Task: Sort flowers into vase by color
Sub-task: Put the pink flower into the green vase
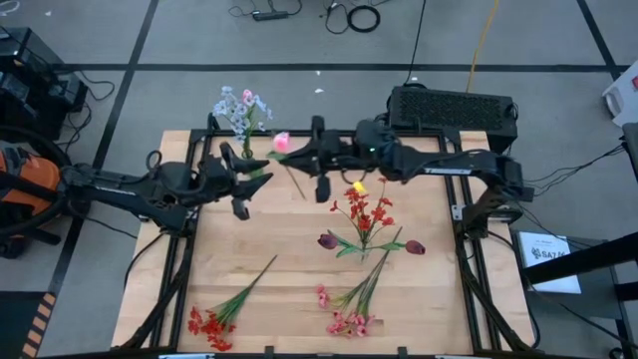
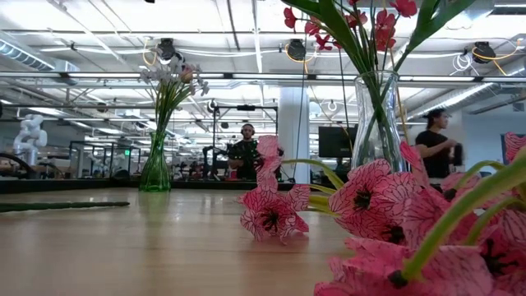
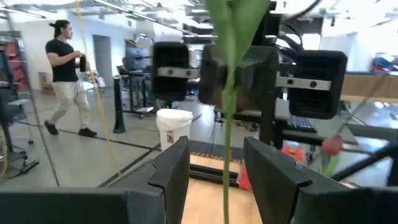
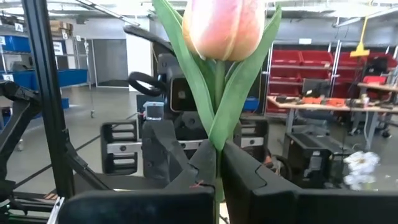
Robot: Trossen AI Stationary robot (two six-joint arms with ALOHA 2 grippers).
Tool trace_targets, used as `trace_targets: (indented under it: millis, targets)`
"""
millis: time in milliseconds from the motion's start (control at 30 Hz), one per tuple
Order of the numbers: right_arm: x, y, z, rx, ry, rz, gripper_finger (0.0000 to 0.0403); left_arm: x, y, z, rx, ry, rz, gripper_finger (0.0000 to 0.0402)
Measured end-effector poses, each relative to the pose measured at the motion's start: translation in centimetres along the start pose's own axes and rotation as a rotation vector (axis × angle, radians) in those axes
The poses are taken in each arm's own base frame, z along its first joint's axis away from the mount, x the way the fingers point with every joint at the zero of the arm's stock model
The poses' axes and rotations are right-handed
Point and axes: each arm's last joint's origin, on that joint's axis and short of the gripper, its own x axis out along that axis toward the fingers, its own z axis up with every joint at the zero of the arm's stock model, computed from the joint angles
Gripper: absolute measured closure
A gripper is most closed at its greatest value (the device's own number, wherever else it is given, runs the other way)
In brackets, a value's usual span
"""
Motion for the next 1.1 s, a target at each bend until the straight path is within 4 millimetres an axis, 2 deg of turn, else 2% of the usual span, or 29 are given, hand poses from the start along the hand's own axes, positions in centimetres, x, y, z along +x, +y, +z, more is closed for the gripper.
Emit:
trace_targets:
  millis: [167,333,667,800,1000,1100]
  targets:
    - [2.0,-0.1,-1.3,0.032,0.003,0.008,0.0403,-0.1,-0.1,-0.3,0.012,0.035,-0.033,0.0245]
    - [3.4,0.1,-1.4,0.029,-0.02,0.023,0.0402,-0.1,-0.2,-0.5,0.015,0.045,-0.071,0.0245]
    - [3.6,0.3,-1.4,0.027,-0.023,0.027,0.0402,-0.1,-0.2,-0.5,0.011,0.051,-0.075,0.0251]
    - [3.6,0.5,-1.6,0.031,-0.008,0.022,0.0402,0.0,-0.1,-0.4,0.006,0.04,-0.068,0.0289]
    - [3.7,0.7,-1.7,0.044,0.001,0.027,0.0402,0.1,0.1,-0.4,0.006,0.039,-0.08,0.038]
    - [3.7,0.7,-1.7,0.068,0.007,0.006,0.04,0.1,0.0,-0.4,0.003,0.039,-0.103,0.0392]
